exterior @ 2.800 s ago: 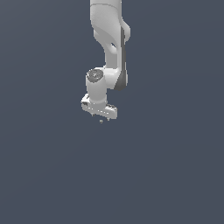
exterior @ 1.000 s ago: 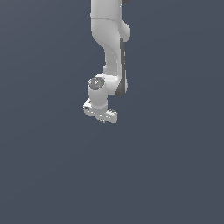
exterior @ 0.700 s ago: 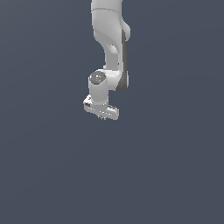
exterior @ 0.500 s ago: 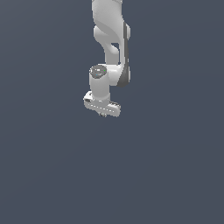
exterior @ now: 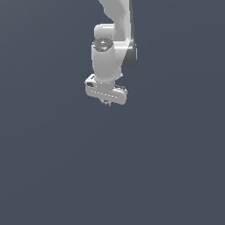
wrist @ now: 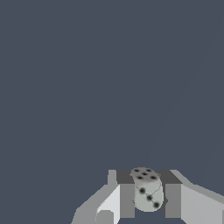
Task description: Pick up the object and move it to a goal position.
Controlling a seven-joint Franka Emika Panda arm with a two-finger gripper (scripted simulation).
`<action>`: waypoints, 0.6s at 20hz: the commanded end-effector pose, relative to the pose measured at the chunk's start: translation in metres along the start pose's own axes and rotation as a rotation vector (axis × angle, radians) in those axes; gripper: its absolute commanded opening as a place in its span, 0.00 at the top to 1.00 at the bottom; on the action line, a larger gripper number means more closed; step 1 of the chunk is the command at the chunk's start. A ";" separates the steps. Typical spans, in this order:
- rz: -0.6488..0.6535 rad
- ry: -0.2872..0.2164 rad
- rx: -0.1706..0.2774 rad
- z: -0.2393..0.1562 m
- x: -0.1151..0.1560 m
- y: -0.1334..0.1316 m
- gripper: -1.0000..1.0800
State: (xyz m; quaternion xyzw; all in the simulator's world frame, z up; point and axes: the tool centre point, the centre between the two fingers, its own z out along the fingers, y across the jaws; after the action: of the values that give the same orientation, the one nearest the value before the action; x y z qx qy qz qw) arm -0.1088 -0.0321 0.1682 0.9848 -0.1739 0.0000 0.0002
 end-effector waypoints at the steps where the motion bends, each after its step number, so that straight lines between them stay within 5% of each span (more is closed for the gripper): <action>1: 0.000 0.000 -0.001 -0.027 -0.004 -0.005 1.00; 12: 0.001 0.001 -0.002 -0.137 -0.018 -0.026 1.00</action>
State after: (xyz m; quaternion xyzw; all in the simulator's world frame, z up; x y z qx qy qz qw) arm -0.1157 -0.0048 0.2900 0.9847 -0.1741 0.0006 0.0012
